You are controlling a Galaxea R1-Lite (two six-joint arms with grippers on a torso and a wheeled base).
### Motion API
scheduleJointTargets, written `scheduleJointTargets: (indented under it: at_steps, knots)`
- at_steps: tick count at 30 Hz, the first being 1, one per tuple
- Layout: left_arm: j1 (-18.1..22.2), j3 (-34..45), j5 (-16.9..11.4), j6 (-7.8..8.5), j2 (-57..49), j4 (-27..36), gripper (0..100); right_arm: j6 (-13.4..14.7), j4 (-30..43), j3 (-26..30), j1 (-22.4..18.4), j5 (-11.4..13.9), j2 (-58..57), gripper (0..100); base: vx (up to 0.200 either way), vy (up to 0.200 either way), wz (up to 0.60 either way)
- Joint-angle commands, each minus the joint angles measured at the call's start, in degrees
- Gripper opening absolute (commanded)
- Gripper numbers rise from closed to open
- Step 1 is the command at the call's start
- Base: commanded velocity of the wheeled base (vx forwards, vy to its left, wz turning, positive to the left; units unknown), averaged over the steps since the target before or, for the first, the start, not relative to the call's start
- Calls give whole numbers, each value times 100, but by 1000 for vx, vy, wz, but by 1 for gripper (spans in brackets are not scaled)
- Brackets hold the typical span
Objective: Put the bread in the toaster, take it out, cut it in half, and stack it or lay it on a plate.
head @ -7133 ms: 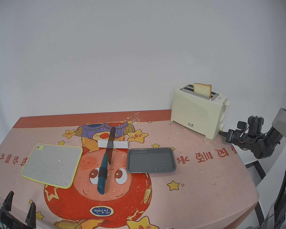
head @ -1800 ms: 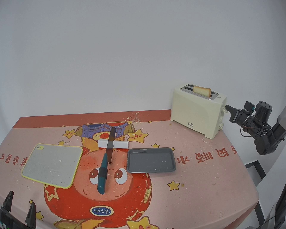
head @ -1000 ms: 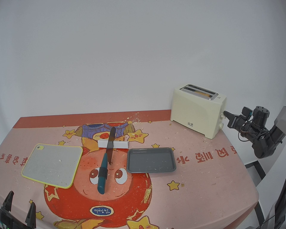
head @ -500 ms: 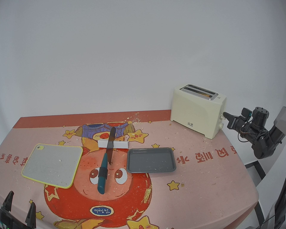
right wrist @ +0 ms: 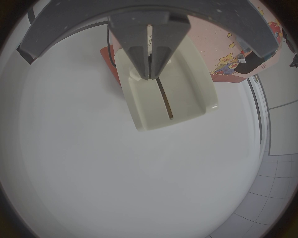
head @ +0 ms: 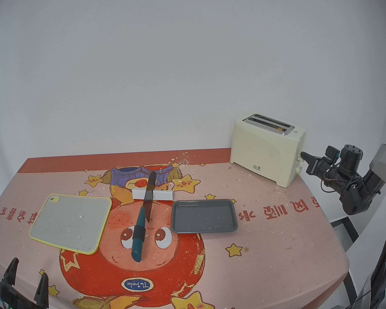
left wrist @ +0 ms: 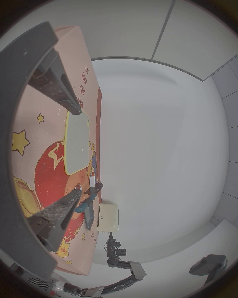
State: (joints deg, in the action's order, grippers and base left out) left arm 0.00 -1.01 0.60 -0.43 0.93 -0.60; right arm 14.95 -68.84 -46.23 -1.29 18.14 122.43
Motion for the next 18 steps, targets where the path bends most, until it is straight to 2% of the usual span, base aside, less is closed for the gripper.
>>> scheduleJointTargets:
  at_steps: [1, 9, 15, 18]
  knots:
    - [0, 101, 2, -1, -93, -2, 100, 0, -33, 0, -3, 5, -61, 0, 0, 0, 0]
    - [0, 101, 2, -1, -93, -2, 100, -36, 64, 193, -73, 5, -1098, 0, 0, 0, 0]
    - [0, 101, 2, -1, -93, -2, 100, -71, 740, 580, 33, 41, -2232, 0, 0, 0, 0]
    - [0, 101, 2, -1, -93, -2, 100, -317, 1101, 843, 103, 41, -2584, 0, 0, 0, 0]
